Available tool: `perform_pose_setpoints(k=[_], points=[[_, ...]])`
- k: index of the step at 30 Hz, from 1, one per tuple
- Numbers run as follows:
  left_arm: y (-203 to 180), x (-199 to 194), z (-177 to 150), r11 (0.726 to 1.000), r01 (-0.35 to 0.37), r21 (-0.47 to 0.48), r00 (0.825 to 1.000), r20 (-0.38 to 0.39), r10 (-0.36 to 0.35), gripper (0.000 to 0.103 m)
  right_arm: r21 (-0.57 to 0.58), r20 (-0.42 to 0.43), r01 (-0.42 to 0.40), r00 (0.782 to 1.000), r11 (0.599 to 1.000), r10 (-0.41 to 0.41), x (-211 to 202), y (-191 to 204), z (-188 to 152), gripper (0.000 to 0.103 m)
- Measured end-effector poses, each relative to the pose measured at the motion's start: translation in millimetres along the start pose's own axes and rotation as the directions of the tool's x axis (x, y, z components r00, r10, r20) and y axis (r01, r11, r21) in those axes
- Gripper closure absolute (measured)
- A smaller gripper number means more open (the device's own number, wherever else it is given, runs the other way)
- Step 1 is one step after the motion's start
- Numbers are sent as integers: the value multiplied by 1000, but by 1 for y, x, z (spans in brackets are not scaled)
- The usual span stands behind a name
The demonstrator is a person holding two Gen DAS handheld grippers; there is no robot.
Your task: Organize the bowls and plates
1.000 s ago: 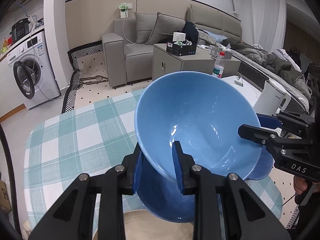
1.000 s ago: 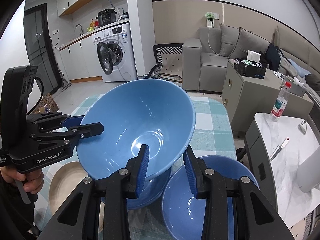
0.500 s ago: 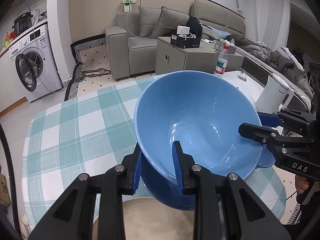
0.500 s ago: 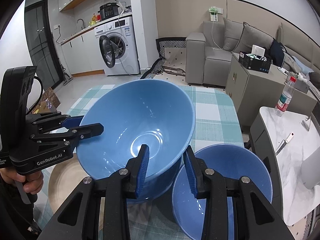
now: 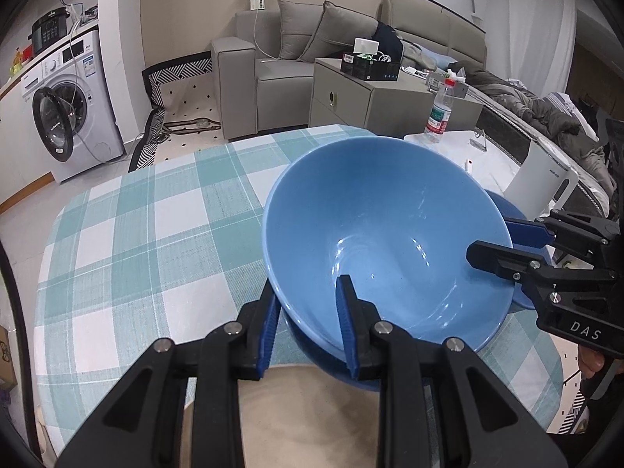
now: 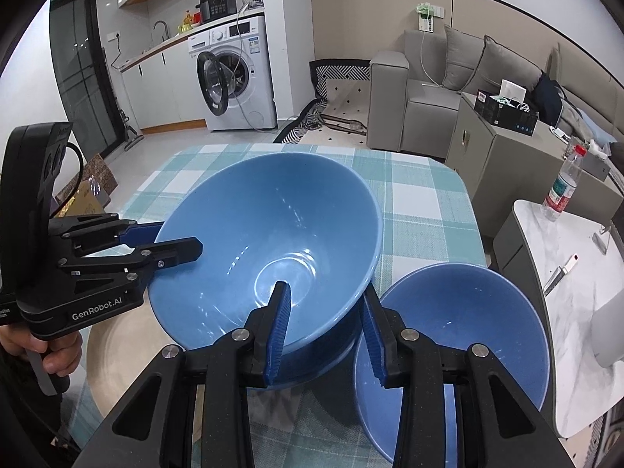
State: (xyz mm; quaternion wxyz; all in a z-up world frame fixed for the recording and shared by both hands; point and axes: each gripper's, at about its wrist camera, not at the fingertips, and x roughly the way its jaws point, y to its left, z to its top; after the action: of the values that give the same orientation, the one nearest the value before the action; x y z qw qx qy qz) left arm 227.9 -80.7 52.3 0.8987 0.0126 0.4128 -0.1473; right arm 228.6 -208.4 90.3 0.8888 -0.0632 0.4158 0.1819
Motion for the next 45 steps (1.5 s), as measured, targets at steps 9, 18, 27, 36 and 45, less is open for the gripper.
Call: perform_pose_setpoints(k=[9,18,27,36,45], points=[[-2,7,-7,1000,-4,9,1000,-20,4,76,-19,-14,10,1000,1000,-10,7,7,-6,54],[-8,10,-8,999,-26,38,1000,-16,27,72,-25,-23,17,1000,1000,-18,12,6,-10,52],[-13,13,-9,997,-48,66,999,-15,49,62,-28,-29,7,1000,1000,-8,14,5,-14,50],[-17,13,-9,995,-53,79,998,-19,55,55,-36,-28,11,1000,999,-12,12,8,-20,38],[-17,15,-10,995,-50,83,998,-20,52,50,-101,-13,6,1000,995,-7,10,21,-26,25]])
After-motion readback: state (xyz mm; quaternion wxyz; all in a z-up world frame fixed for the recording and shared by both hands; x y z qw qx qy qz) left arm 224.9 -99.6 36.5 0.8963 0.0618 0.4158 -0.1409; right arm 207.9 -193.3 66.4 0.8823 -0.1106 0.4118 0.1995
